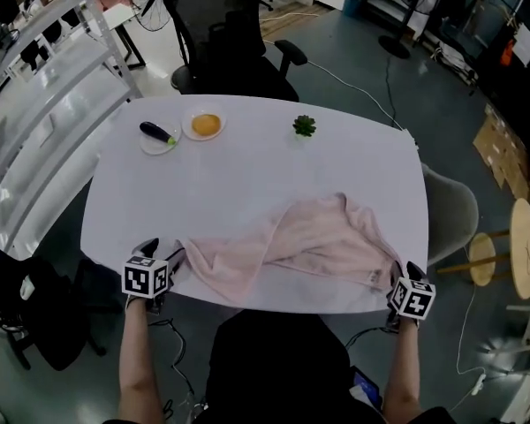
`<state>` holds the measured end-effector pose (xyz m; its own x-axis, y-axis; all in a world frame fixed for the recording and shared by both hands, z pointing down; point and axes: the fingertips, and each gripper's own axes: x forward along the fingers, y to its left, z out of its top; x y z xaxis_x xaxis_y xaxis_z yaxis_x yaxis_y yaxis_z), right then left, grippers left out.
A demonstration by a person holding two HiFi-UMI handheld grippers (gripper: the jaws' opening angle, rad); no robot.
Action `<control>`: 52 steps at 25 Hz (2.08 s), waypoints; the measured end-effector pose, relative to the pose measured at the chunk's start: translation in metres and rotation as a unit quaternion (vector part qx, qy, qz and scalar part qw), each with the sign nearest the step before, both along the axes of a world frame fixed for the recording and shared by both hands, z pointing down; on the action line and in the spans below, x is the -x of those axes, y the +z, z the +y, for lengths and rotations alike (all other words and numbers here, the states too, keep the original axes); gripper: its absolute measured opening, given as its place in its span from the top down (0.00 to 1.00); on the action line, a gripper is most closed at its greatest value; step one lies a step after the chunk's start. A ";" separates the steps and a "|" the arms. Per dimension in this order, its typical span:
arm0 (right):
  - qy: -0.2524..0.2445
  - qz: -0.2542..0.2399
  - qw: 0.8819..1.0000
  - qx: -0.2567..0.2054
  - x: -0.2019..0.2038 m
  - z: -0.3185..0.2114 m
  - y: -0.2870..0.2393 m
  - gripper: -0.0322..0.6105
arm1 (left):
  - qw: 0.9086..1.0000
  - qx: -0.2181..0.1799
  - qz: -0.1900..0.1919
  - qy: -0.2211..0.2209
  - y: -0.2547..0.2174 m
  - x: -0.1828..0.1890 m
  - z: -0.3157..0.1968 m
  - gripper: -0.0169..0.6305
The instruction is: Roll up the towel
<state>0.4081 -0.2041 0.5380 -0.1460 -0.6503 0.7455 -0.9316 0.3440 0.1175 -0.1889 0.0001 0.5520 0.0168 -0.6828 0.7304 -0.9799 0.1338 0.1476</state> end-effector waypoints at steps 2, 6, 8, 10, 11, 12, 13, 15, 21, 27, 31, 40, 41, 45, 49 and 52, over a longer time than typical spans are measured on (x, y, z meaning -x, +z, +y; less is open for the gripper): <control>-0.028 -0.010 0.999 -0.016 0.015 -0.013 -0.015 0.64 | 1.000 -0.011 -0.004 0.004 -0.012 -0.008 0.011 0.44; -0.078 -0.023 0.996 -0.041 0.047 -0.044 -0.043 0.62 | 0.999 -0.026 -0.005 0.041 -0.032 -0.044 0.025 0.44; -0.101 -0.028 0.993 -0.045 0.061 -0.059 -0.050 0.61 | 0.997 -0.026 0.002 0.073 -0.038 -0.074 0.029 0.44; -0.123 -0.031 0.991 -0.042 0.071 -0.072 -0.051 0.61 | 0.994 -0.021 0.010 0.109 -0.040 -0.106 0.032 0.44; -0.133 -0.033 0.990 -0.038 0.077 -0.079 -0.049 0.61 | 0.992 -0.018 0.013 0.127 -0.040 -0.122 0.033 0.44; -0.142 -0.037 0.989 -0.032 0.082 -0.085 -0.047 0.61 | 0.989 -0.014 0.018 0.145 -0.038 -0.138 0.034 0.44; -0.152 -0.042 0.987 -0.024 0.088 -0.091 -0.044 0.60 | 0.986 -0.009 0.022 0.163 -0.035 -0.153 0.036 0.44; -0.169 -0.054 0.984 -0.007 0.100 -0.102 -0.039 0.59 | 0.980 0.003 0.022 0.198 -0.026 -0.180 0.038 0.44; -0.193 -0.092 0.975 0.058 0.127 -0.121 -0.020 0.54 | 0.968 0.050 0.002 0.246 0.009 -0.220 0.041 0.44; -0.188 -0.118 0.967 0.126 0.136 -0.125 0.008 0.54 | 0.966 0.084 -0.040 0.241 0.039 -0.227 0.039 0.53; -0.205 -0.112 0.957 0.174 0.139 -0.113 0.029 0.55 | 0.968 0.095 -0.068 0.222 0.050 -0.224 0.038 0.60; -0.255 -0.086 0.947 0.175 0.145 -0.095 0.039 0.80 | 0.981 0.098 -0.055 0.160 0.053 -0.218 0.038 0.72; -0.260 -0.084 0.946 0.173 0.145 -0.094 0.038 0.82 | 0.982 0.098 -0.055 0.151 0.053 -0.217 0.038 0.73; -0.277 -0.086 0.943 0.166 0.143 -0.089 0.033 0.86 | 0.986 0.097 -0.069 0.118 0.050 -0.208 0.038 0.91; -0.297 -0.081 0.942 0.136 0.140 -0.088 0.022 0.87 | 0.987 0.087 -0.086 0.108 0.039 -0.203 0.039 0.92; -0.307 -0.085 0.942 0.106 0.139 -0.089 0.008 0.87 | 0.987 0.071 -0.104 0.096 0.020 -0.192 0.039 0.92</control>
<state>0.2688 -0.2934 0.5460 -0.5744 -0.2441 0.7814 -0.5490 0.8229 -0.1465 0.0030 0.0386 0.5719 -0.0247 -0.5714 0.8203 -0.9963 -0.0531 -0.0670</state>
